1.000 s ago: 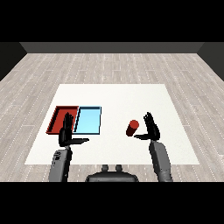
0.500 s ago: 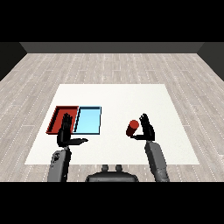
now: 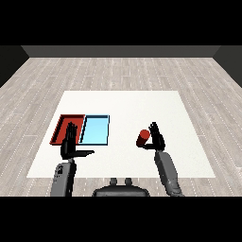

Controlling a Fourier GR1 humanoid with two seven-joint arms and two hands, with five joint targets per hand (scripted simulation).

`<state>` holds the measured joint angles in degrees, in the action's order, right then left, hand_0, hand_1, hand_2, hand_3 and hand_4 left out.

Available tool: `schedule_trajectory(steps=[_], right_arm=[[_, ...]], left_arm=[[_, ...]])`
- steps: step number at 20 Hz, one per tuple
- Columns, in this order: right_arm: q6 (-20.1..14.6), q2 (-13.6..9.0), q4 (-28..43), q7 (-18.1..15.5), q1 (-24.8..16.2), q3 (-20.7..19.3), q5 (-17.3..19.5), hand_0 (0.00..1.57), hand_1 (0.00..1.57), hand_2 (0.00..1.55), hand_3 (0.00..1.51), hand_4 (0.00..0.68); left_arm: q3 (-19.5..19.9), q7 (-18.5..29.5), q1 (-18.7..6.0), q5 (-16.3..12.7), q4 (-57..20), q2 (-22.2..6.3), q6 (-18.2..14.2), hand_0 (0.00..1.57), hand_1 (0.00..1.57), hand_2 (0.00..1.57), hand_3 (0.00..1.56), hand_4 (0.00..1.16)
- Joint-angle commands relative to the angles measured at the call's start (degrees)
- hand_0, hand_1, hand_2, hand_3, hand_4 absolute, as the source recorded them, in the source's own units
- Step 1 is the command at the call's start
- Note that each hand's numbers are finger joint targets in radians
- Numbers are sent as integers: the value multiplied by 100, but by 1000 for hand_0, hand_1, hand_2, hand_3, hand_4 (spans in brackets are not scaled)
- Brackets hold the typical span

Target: Pick the red can and put it in the red box

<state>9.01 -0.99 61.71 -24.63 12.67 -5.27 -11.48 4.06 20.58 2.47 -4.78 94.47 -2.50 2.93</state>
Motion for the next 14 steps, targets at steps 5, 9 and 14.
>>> schedule_trajectory(steps=[5,9,14], right_arm=[[-214,93,-394,-182,152,223,-17,0,0,0,0,0],[-100,91,-958,-364,623,85,42,0,0,0,0,0],[-59,-41,-795,-203,572,8,-27,0,0,0,0,0]], left_arm=[[90,-38,-198,-93,-176,-51,48,0,0,0,0,0],[32,-73,-88,75,34,-11,-127,0,0,0,0,0],[137,61,-327,-45,-314,-80,12,0,0,0,0,0]])
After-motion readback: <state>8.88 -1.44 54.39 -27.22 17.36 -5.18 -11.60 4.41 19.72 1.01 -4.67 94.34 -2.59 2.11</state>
